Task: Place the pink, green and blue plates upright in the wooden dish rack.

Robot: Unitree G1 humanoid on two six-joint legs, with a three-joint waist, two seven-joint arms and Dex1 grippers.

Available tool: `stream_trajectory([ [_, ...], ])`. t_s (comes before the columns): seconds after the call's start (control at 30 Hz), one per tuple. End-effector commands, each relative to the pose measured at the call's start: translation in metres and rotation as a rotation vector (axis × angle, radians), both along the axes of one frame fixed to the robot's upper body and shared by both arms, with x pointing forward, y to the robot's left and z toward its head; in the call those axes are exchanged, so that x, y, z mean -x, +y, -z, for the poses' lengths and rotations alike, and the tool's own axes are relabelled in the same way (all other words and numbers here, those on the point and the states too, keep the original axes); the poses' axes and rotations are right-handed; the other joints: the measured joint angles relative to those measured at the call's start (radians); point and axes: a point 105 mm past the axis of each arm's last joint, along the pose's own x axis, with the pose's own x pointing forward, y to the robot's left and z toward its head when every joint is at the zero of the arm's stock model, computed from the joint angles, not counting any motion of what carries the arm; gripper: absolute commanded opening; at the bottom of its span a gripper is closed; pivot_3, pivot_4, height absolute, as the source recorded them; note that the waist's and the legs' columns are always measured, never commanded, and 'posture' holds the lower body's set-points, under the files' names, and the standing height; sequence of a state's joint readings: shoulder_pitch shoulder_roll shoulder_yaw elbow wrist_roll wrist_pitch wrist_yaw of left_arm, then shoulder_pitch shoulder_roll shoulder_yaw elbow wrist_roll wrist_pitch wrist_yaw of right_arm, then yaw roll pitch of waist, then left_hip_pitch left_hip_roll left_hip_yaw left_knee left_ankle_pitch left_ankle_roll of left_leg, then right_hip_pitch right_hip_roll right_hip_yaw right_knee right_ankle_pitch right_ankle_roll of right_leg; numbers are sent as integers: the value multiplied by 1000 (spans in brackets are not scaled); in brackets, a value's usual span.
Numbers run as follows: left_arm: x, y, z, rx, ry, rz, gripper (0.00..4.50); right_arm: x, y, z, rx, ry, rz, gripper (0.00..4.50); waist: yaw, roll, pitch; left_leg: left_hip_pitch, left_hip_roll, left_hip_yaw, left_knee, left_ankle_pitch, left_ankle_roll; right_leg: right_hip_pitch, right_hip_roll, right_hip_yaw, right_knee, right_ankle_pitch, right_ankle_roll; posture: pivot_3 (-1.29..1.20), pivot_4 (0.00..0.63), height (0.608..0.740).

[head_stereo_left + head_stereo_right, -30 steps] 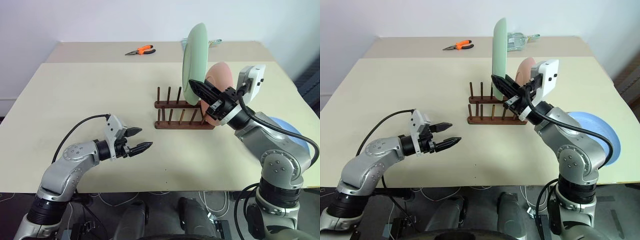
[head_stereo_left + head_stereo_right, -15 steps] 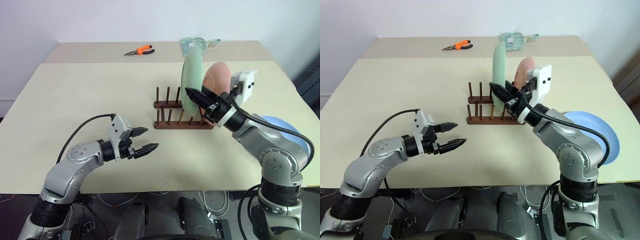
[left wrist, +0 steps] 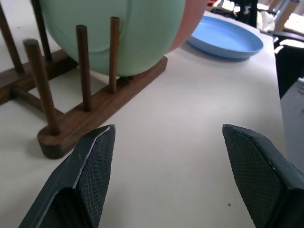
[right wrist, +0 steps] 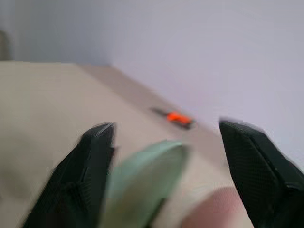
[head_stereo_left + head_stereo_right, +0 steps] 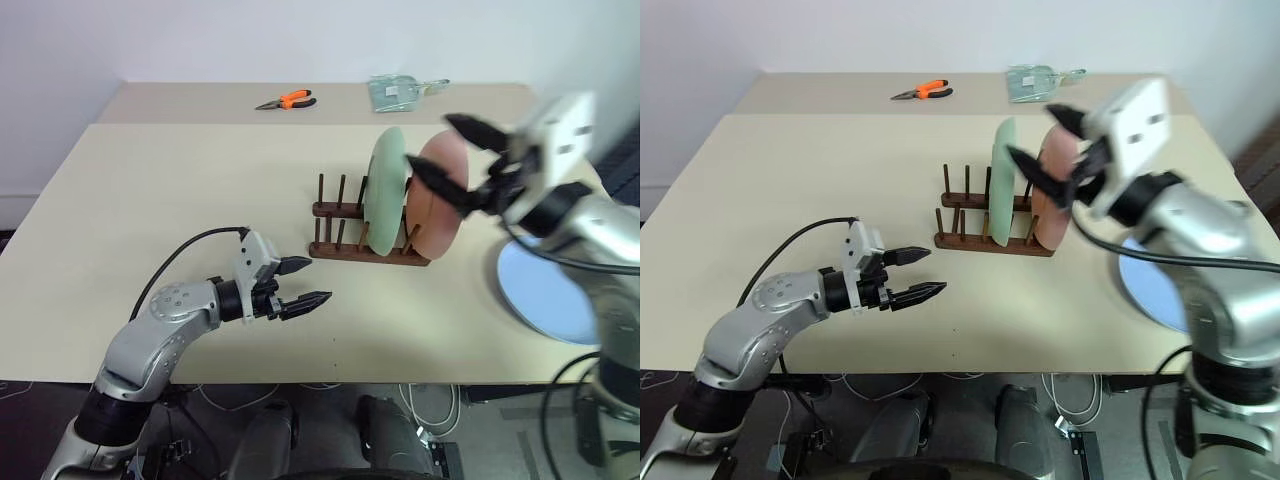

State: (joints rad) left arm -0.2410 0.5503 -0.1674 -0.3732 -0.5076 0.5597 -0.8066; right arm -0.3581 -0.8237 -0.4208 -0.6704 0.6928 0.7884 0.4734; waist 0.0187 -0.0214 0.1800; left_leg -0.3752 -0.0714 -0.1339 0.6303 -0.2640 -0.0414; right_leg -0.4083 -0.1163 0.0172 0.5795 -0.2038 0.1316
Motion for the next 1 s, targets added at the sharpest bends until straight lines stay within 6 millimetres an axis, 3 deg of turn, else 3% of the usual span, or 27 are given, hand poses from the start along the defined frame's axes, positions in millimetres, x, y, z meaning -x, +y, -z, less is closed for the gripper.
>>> stream_trajectory([
  [0.03,3,-11,-1,1,-24,77,3704,17,-36,17,38,78,126,4453,4,0,0,0,0,0,1,0,1,0,0,0,0,0,0,0,150,740],
  [0.1,3,-17,2,-2,-22,113,3704,27,-52,37,80,150,209,4453,9,1,0,0,0,2,1,-1,1,0,-1,1,-1,0,0,0,150,740],
  [0.37,3,-31,5,-12,-36,189,3704,42,-91,156,267,508,468,4453,-6,3,0,1,1,5,2,-1,1,0,-2,2,0,-2,3,0,150,740],
  [0.47,4,-32,5,-13,-39,193,3704,39,-104,181,335,558,542,4453,-8,3,0,1,0,5,2,-1,1,0,-2,2,0,-2,3,0,150,740],
  [0.53,5,-31,5,-17,-43,192,3704,34,-112,190,369,572,580,3922,-7,3,0,1,0,5,1,-1,1,0,-2,2,0,-2,3,0,150,740],
  [0.7,6,-26,5,-23,-48,170,3704,26,-121,194,397,568,624,1742,-5,3,0,1,0,5,2,-1,1,0,-2,2,0,-2,3,0,150,740],
  [0.8,6,-23,7,-26,-46,154,3704,22,-128,190,380,561,671,127,-5,3,0,1,0,4,2,-1,1,0,-2,2,0,-2,3,0,150,740],
  [0.87,5,-22,6,-16,-43,137,3704,17,-130,179,366,524,695,52,-6,3,0,1,0,4,2,-1,1,0,-2,2,0,-2,3,0,150,740],
  [0.93,0,-20,5,-1,-49,108,3704,7,-124,154,348,412,671,52,-7,4,1,1,0,4,2,-1,1,0,-2,2,0,-2,3,0,150,740],
  [1.0,-13,-14,3,9,-97,33,3704,-6,-113,106,269,216,638,52,-9,5,1,1,0,4,2,-1,1,0,-2,2,0,-2,4,0,150,740],
])
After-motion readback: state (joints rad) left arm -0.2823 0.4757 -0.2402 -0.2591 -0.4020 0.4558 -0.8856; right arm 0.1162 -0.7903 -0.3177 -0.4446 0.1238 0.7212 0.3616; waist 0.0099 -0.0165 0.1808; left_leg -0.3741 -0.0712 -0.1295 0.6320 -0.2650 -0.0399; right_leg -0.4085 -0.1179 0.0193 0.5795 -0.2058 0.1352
